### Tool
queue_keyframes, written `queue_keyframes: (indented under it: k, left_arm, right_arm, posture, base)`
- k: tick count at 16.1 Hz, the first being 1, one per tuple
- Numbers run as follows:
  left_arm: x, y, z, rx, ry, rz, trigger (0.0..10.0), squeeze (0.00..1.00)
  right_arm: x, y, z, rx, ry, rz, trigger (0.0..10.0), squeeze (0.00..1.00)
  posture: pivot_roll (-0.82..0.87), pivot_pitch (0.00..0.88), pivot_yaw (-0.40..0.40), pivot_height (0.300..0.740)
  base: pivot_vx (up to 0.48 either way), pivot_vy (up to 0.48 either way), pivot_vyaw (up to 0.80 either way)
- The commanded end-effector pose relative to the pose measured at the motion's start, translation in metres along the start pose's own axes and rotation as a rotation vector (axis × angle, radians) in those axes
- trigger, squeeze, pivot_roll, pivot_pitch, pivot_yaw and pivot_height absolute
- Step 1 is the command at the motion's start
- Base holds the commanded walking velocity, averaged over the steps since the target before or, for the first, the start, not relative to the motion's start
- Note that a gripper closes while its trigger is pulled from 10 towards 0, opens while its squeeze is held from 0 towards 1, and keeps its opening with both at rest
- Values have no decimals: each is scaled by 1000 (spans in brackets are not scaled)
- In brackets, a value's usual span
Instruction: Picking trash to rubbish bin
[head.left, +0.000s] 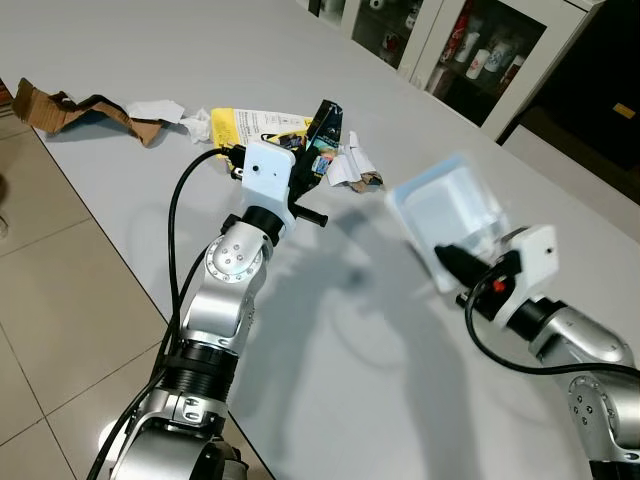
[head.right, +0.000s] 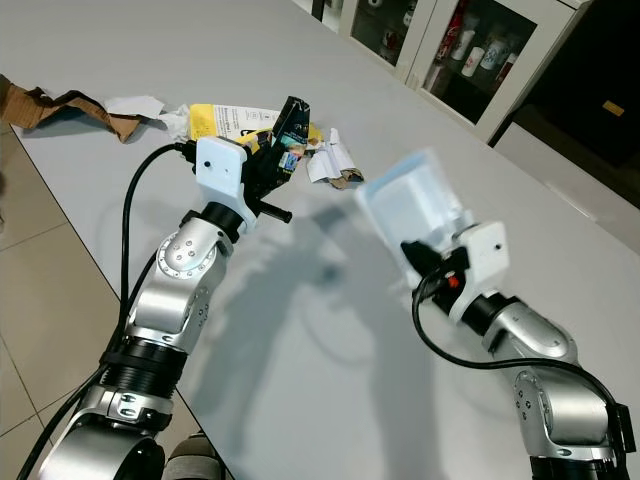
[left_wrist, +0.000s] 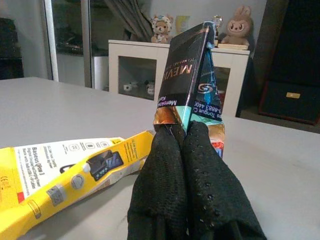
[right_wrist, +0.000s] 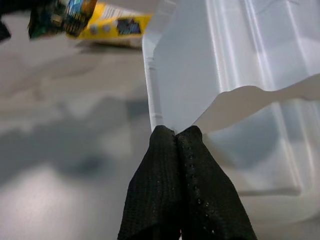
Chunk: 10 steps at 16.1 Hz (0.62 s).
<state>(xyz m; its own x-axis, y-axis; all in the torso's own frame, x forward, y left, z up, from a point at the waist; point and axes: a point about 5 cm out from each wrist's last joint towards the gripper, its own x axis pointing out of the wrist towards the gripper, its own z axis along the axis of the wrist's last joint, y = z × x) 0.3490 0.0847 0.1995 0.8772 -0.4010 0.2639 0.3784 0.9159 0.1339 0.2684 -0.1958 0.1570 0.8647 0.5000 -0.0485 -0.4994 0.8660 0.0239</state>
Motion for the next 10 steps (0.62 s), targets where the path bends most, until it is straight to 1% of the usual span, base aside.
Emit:
queue_keyframes:
  k: [1, 4, 6, 7, 8, 10]
  left_arm:
    - [0, -10, -3, -2, 5, -27, 10000, 0]
    - [1, -14, -5, -15, 11, -32, 10000, 0]
    - [2, -14, -5, -17, 11, -29, 10000, 0]
    - [2, -13, -6, -15, 9, -17, 10000, 0]
    - [1, -10, -7, -8, 12, 10, 10000, 0]
    - [0, -8, -10, 2, 21, 33, 10000, 0]
  right_arm:
    - [-5, -6, 6, -7, -27, -44, 0, 0]
    - [-2, -5, 8, 9, -66, -111, 0, 0]
    - [-1, -2, 12, 6, -86, -125, 0, 0]
    - [0, 0, 15, 3, -102, -145, 3686, 0]
    - [-1, 3, 18, -12, -119, -176, 10000, 0]
    - [-2, 6, 22, -20, -142, -199, 10000, 0]
  posture:
    - [176, 147, -142, 740]
    - [170, 133, -134, 740]
    - [169, 130, -133, 740]
    - [164, 122, -128, 740]
    - [161, 120, -126, 740]
    - [155, 114, -120, 740]
  base:
    - [0, 0, 0]
    - [0, 0, 0]
    - [0, 0, 0]
    - [0, 0, 0]
    - [0, 0, 0]
    - [0, 0, 0]
